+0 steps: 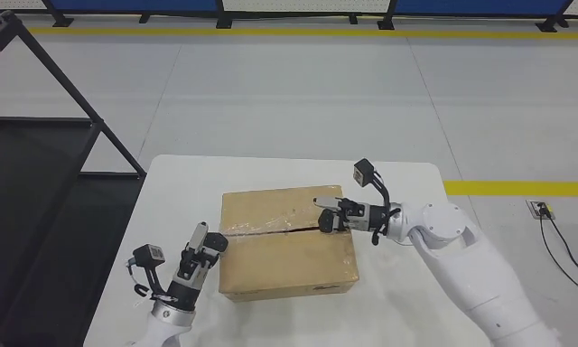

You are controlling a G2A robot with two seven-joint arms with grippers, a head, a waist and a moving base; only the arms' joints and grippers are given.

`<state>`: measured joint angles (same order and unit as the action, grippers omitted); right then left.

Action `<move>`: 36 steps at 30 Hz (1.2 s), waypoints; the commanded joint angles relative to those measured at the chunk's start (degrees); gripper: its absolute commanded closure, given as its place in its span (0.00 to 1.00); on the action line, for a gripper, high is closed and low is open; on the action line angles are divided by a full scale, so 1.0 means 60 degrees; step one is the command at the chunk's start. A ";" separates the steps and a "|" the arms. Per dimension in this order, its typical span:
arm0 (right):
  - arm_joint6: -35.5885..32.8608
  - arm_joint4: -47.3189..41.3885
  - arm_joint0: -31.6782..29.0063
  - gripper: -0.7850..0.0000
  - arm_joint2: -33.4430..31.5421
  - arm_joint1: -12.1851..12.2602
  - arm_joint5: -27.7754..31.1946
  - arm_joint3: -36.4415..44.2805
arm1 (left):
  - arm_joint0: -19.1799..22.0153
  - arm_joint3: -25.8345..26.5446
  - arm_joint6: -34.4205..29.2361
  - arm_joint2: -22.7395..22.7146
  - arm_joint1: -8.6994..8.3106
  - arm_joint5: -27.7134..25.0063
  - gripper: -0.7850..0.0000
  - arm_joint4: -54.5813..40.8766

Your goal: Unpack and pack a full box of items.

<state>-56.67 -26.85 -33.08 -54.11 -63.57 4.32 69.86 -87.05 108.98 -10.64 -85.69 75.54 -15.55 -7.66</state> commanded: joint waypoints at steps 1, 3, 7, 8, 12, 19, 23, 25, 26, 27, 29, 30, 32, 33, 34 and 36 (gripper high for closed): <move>0.0148 0.0210 0.0011 0.00 -0.0032 0.0009 -0.0202 -0.0004 | 0.0016 -0.0013 0.0008 0.0097 0.0006 0.0004 0.00 0.0087; 0.0296 0.0348 0.0001 0.00 -0.0056 0.0008 -0.0362 0.0079 | 0.0015 0.0000 0.0005 0.0171 0.0009 -0.0003 0.00 0.0137; 0.0305 0.0566 0.0016 0.00 -0.0061 0.0002 -0.0585 0.0110 | -0.0019 0.0028 0.0027 0.0234 0.0011 -0.0020 0.00 0.0194; 0.0416 0.0711 0.0038 0.00 -0.0045 -0.0004 -0.0638 0.0100 | -0.0030 0.0040 0.0037 0.0240 0.0011 -0.0031 0.00 0.0203; 0.0446 0.0767 0.0068 0.00 0.0028 -0.0058 -0.0677 0.0059 | -0.0093 0.0062 0.0080 0.0233 0.0010 -0.0082 0.00 0.0204; 0.0299 0.0774 0.0250 0.00 0.0257 -0.0200 -0.0595 -0.0091 | -0.0161 0.0056 0.0124 0.0213 0.0007 -0.0163 0.00 0.0178; 0.0271 0.0772 0.0372 0.00 0.0389 -0.0292 -0.0499 -0.0201 | -0.0191 0.0038 0.0155 0.0197 0.0006 -0.0219 0.00 0.0158; 0.0218 0.0716 0.0431 0.00 0.0447 -0.0341 -0.0429 -0.0238 | -0.0210 0.0031 0.0162 0.0180 0.0004 -0.0243 0.00 0.0143; 0.0190 0.0665 0.0456 0.00 0.0463 -0.0365 -0.0361 -0.0265 | -0.0220 0.0029 0.0160 0.0169 0.0003 -0.0255 0.00 0.0134; 0.0177 0.0649 0.0482 0.00 0.0487 -0.0387 -0.0329 -0.0299 | -0.0229 0.0026 0.0168 0.0155 0.0002 -0.0265 0.00 0.0118; 0.0135 0.0648 0.0548 0.00 0.0564 -0.0436 -0.0338 -0.0348 | -0.0241 0.0019 0.0168 0.0128 -0.0001 -0.0281 0.00 0.0091; 0.0058 0.0633 0.0581 0.00 0.0623 -0.0465 -0.0357 -0.0369 | -0.0245 0.0018 0.0175 0.0114 -0.0001 -0.0286 0.00 0.0073; -0.0138 0.0493 0.0661 0.00 0.0727 -0.0531 -0.0372 -0.0450 | -0.0253 0.0016 0.0173 0.0090 -0.0004 -0.0293 0.00 0.0046; -0.0238 0.0424 0.0705 0.00 0.0773 -0.0564 -0.0345 -0.0519 | -0.0257 0.0014 0.0166 0.0080 -0.0005 -0.0297 0.00 0.0038; -0.0314 0.0397 0.0750 0.00 0.0838 -0.0599 -0.0347 -0.0586 | -0.0260 0.0007 0.0174 0.0068 -0.0006 -0.0303 0.00 0.0022; -0.0416 0.0362 0.0836 0.00 0.0970 -0.0673 -0.0347 -0.0689 | -0.0263 -0.0009 0.0176 0.0052 -0.0007 -0.0318 0.00 -0.0002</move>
<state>-58.86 -24.56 -28.28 -48.65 -67.42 2.25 65.99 -88.62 108.97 -9.61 -85.34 75.50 -17.41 -7.60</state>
